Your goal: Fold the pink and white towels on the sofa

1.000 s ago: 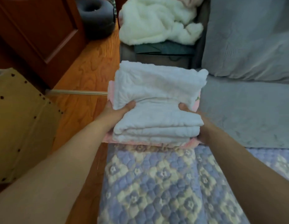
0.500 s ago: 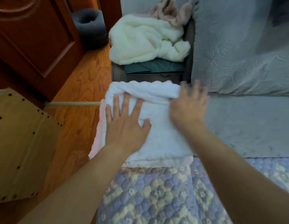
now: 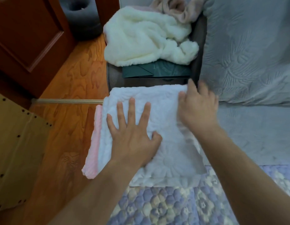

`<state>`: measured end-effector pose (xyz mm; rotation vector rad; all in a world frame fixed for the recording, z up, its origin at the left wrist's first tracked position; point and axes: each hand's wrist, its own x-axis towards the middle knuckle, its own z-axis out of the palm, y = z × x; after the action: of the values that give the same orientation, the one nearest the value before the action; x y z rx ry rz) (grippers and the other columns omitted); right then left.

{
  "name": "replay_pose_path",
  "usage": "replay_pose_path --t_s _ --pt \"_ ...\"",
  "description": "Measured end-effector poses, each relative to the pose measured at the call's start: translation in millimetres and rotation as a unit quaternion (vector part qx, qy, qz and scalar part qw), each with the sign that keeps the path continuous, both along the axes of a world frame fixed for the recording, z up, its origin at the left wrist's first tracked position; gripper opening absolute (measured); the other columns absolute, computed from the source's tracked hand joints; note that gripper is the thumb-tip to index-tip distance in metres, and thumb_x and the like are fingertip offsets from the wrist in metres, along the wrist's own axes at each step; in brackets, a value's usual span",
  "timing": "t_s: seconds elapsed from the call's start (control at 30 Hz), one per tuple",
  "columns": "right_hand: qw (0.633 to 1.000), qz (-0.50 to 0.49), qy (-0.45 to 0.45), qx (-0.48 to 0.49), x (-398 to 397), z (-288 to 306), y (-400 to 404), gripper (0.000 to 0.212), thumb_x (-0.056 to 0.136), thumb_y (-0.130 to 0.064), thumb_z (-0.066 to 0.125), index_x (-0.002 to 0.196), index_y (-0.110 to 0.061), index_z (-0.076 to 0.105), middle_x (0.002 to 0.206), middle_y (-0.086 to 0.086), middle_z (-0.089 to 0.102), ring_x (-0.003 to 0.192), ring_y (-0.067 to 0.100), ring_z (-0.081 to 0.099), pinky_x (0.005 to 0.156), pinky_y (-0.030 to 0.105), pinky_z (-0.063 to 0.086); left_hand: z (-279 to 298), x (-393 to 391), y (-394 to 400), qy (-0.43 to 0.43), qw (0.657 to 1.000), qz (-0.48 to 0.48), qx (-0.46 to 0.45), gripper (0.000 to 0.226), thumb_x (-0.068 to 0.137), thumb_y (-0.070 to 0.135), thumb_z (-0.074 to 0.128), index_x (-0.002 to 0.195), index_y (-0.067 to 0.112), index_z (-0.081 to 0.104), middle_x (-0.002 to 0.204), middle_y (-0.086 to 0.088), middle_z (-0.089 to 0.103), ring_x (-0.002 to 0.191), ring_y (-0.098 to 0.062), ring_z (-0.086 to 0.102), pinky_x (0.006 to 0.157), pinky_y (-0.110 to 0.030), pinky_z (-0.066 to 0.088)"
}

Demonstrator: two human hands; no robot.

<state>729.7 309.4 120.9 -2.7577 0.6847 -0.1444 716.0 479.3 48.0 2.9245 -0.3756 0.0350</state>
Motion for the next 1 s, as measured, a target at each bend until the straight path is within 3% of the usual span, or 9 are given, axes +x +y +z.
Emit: replay_pose_path --t_s 0.07,0.1,0.2,0.27,0.47,0.67,0.73,0.9,1.0 --pt "0.988 0.073 -0.121 -0.061 -21 -2 29 0.053 0.102 -0.027 0.04 0.152 -0.01 0.038 0.157 0.021 0.032 0.143 0.043 0.03 0.119 0.055 0.023 -6 -7 -3 -0.004 1.0 -0.007 0.002 0.086 0.086 0.064 0.037 0.159 0.041 -0.001 0.168 -0.006 -0.012 0.153 -0.037 -0.016 0.115 -0.071 0.0" --pt "0.984 0.111 -0.119 -0.068 -35 -9 45 0.054 0.102 -0.032 0.038 0.152 -0.013 0.038 0.158 0.019 0.032 0.145 0.042 0.026 0.12 0.054 0.022 -5 -8 1 0.014 1.0 -0.004 0.026 0.086 0.088 0.065 0.039 0.159 0.04 -0.002 0.168 -0.007 -0.013 0.153 -0.038 -0.016 0.115 -0.072 0.001" --pt "0.993 0.11 0.045 -0.005 -50 -36 55 0.064 0.102 -0.053 0.023 0.16 -0.029 0.015 0.169 0.004 0.002 0.154 0.032 -0.001 0.124 0.054 0.006 -6 -2 15 -0.021 0.999 -0.025 0.022 0.078 0.092 0.068 0.033 0.16 0.04 0.004 0.169 -0.005 -0.006 0.154 -0.037 -0.008 0.112 -0.075 0.011" --pt "0.993 0.098 0.061 0.011 -50 -54 39 0.068 0.1 -0.059 0.026 0.161 -0.034 0.007 0.169 -0.002 -0.01 0.155 0.031 -0.006 0.124 0.052 0.002 -7 -2 27 -0.02 0.999 -0.049 0.007 0.074 0.093 0.07 0.028 0.159 0.041 0.012 0.169 -0.003 -0.002 0.155 -0.035 -0.006 0.11 -0.075 0.019" --pt "0.994 0.088 -0.034 0.057 -39 -88 38 0.068 0.096 -0.065 0.032 0.157 -0.035 0.026 0.168 -0.003 0.011 0.15 0.034 0.02 0.121 0.054 0.018 -29 26 38 0.014 0.997 0.013 -0.08 0.067 0.097 0.068 0.018 0.159 0.042 0.01 0.169 0.002 -0.006 0.154 -0.035 -0.005 0.121 -0.06 0.016" --pt "0.995 0.077 -0.007 0.065 -8 -102 26 0.068 0.094 -0.068 0.027 0.156 -0.038 0.028 0.166 -0.004 0.018 0.142 0.035 0.03 0.12 0.051 0.022 -33 44 20 0.03 0.997 0.051 -0.045 0.066 0.096 0.068 0.016 0.157 0.044 0.01 0.169 0.005 -0.001 0.153 -0.036 0.003 0.114 -0.063 0.027" --pt "0.994 0.089 0.03 0.054 -10 -97 27 0.07 0.094 -0.068 0.022 0.158 -0.039 0.02 0.168 -0.004 0.01 0.145 0.036 0.023 0.122 0.051 0.016 -29 40 22 0.054 0.997 0.049 -0.026 0.066 0.095 0.068 0.011 0.157 0.046 0.003 0.168 0.007 -0.007 0.153 -0.037 -0.003 0.115 -0.065 0.023" --pt "0.965 0.11 0.24 -0.013 -10 -37 22 0.071 0.098 -0.067 0.012 0.159 -0.037 -0.008 0.168 -0.003 -0.018 0.153 0.036 -0.016 0.119 0.056 -0.013 1 39 12 0.142 0.987 0.044 0.065 0.064 0.095 0.069 0.001 0.155 0.049 -0.01 0.166 0.01 -0.021 0.15 -0.041 -0.02 0.115 -0.07 -0.005" --pt "0.962 0.121 0.242 -0.027 -53 20 36 0.066 0.102 -0.06 0.014 0.159 -0.036 -0.01 0.168 -0.002 -0.017 0.152 0.036 -0.02 0.119 0.057 -0.011 39 32 15 0.195 0.978 0.038 0.068 0.066 0.095 0.07 0.007 0.156 0.047 -0.006 0.166 0.008 -0.022 0.149 -0.042 -0.024 0.116 -0.067 -0.01"
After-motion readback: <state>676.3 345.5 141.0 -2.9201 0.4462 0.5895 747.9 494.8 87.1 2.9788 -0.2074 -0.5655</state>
